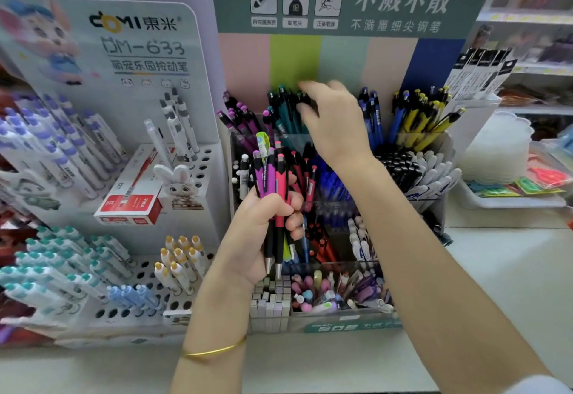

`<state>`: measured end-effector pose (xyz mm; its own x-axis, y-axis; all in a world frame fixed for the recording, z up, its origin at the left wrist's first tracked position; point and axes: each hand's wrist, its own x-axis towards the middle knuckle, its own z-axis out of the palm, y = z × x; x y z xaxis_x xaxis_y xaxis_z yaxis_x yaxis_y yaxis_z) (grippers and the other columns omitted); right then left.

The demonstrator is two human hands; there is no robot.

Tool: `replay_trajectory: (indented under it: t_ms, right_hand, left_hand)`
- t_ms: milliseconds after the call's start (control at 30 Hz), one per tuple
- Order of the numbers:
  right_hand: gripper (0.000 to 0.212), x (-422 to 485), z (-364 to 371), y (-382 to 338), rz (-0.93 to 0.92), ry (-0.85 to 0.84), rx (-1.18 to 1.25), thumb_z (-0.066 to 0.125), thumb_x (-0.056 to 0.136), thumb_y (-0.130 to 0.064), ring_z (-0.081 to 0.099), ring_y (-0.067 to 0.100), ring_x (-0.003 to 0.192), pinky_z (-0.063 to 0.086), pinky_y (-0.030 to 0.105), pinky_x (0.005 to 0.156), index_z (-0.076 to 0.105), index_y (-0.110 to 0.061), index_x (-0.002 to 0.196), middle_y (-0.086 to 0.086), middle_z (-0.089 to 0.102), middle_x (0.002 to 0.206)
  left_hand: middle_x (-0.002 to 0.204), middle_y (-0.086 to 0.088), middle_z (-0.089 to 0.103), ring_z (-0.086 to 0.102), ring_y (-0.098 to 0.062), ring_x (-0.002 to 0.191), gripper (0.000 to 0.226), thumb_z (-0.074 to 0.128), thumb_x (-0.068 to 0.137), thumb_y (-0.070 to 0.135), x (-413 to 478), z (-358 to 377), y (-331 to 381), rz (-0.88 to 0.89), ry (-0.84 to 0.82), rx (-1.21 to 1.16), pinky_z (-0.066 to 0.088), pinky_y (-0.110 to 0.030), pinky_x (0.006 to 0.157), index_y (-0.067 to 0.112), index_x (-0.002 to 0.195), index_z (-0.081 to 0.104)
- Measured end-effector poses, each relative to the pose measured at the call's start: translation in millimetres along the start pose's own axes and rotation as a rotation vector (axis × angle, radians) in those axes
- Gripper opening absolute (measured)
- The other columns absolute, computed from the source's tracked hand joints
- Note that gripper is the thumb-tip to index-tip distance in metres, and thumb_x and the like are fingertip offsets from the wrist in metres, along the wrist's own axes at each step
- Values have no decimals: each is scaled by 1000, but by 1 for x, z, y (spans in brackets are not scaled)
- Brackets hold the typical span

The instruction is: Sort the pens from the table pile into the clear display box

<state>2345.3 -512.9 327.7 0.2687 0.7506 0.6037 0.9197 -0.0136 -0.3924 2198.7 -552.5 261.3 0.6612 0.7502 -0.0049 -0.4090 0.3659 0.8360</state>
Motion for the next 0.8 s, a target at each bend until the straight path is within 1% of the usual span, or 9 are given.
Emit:
replay_trajectory:
  t_ms: [100,200,300,367,400,467,567,700,800]
  right_hand:
    - [34,0,0,0,-13,-3,-131,48,96,-13,57,35,102,45,40,83,56,-14,130,13,55,115]
    - [42,-1,0,2,-2,-74,-253,50,96,-16,50,35,112,42,42,89,48,-16,138,12,56,122]
    - [51,-17,-8,-4,-52,9,-107,52,93,-8,49,28,106,41,36,89,40,-11,143,12,56,113]
    - [42,-32,-19,-8,-38,111,85,51,91,-3,52,20,93,39,27,83,51,-9,133,5,57,98]
    - [32,-40,-27,-10,6,81,191,53,92,-7,53,16,85,40,24,80,59,-11,123,0,57,91]
    - [17,-56,-39,-13,169,-131,400,58,93,-26,56,8,69,44,21,69,64,-16,105,-5,61,82]
    - [26,-73,-44,-8,293,-416,510,65,86,-43,63,5,64,47,18,58,64,-18,93,-2,67,80]
    - [18,-85,-43,2,354,-470,641,65,89,-26,53,0,48,39,12,47,63,-8,87,-3,62,63]
    - [11,-101,-44,8,403,-465,693,61,91,-19,48,0,47,37,15,48,63,-9,89,-7,58,59]
  left_hand:
    - [68,-2,47,36,-10,46,45,42,64,0,-1,-2,-1,-34,-36,-107,36,-20,41,8,107,49]
    - [67,-2,48,36,-7,43,47,52,60,3,-2,-1,-2,-46,-95,-159,35,-18,38,8,106,49]
    - [69,-1,50,37,-5,43,44,60,65,10,-2,-3,-5,-24,-134,-112,36,-17,39,8,108,50]
    - [72,-1,52,39,-6,46,43,59,70,10,-3,-5,-7,-12,-159,-97,37,-18,42,7,112,51]
    - [74,-2,53,40,-6,47,43,57,72,9,-4,-6,-9,-12,-175,-109,38,-18,43,6,115,51]
    - [78,-4,56,43,-7,50,42,54,75,9,-7,-6,-11,-23,-202,-142,40,-19,45,2,117,51]
    - [75,-3,62,46,-7,51,33,54,80,14,-11,-6,-13,-51,-228,-86,42,-19,47,-3,107,50]
    - [93,-14,67,54,-15,58,32,55,87,15,-20,-5,-14,-97,-199,-31,46,-23,50,-1,114,59]
    - [90,-16,70,62,-19,60,41,51,86,17,-29,-5,-18,-161,-137,93,52,-26,52,-7,120,53]
